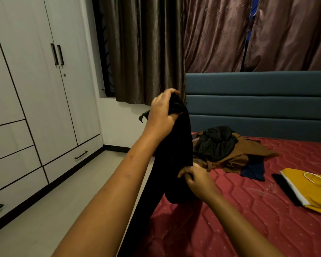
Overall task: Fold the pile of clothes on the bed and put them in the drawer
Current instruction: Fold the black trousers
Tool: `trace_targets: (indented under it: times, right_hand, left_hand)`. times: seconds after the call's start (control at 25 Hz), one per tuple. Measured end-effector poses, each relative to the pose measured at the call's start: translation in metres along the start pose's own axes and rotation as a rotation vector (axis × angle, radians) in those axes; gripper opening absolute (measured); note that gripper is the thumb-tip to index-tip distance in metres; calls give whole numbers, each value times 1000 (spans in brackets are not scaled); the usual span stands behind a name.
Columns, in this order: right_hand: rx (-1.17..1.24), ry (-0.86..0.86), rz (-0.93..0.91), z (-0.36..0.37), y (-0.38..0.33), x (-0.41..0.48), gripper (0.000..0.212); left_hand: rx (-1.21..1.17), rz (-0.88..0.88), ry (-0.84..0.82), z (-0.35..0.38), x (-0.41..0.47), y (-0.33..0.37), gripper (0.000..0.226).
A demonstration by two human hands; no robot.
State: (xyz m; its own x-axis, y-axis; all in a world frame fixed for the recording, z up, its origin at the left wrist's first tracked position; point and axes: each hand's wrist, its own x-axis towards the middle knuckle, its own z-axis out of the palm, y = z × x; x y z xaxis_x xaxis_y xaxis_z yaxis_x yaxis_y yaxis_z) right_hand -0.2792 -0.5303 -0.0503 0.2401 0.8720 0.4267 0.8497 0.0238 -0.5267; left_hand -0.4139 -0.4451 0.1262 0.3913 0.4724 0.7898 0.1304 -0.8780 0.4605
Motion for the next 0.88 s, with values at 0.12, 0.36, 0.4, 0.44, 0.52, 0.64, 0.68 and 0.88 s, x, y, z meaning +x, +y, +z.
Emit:
trace_targets:
  times: [0.12,0.36,0.4,0.44,0.52,0.64,0.68,0.88]
  right_hand:
    - [-170,-49,146,-22,27,25,38]
    - [-382,962,60,-144,5,46,23]
    - [-338,980,-30,-138,-8,35,19]
    - [-322,892,-128,-121,-19,23,17]
    - [-344,471,-273,-62,-33,-4,22]
    - [-253,-66,-110,13,-45,-24,40]
    - [-202,-120,-44,25,-51,-22,42]
    - [136,-426,134,68,-77,-5,55]
  left_hand:
    - [-7,26,162,-20,15,-2,36]
    - [-95,-20,335,-52,36,-6,32]
    - [-105,-32,378,-54,40,-6,32]
    - [-95,-37,412,-55,44,-5,32]
    - [-16,-5,431,-51,51,0,32]
    - [128,64,357,-36,55,15,33]
    - [153,81,351,-33,55,18,33]
    - [198,139,406,-47,66,31,34]
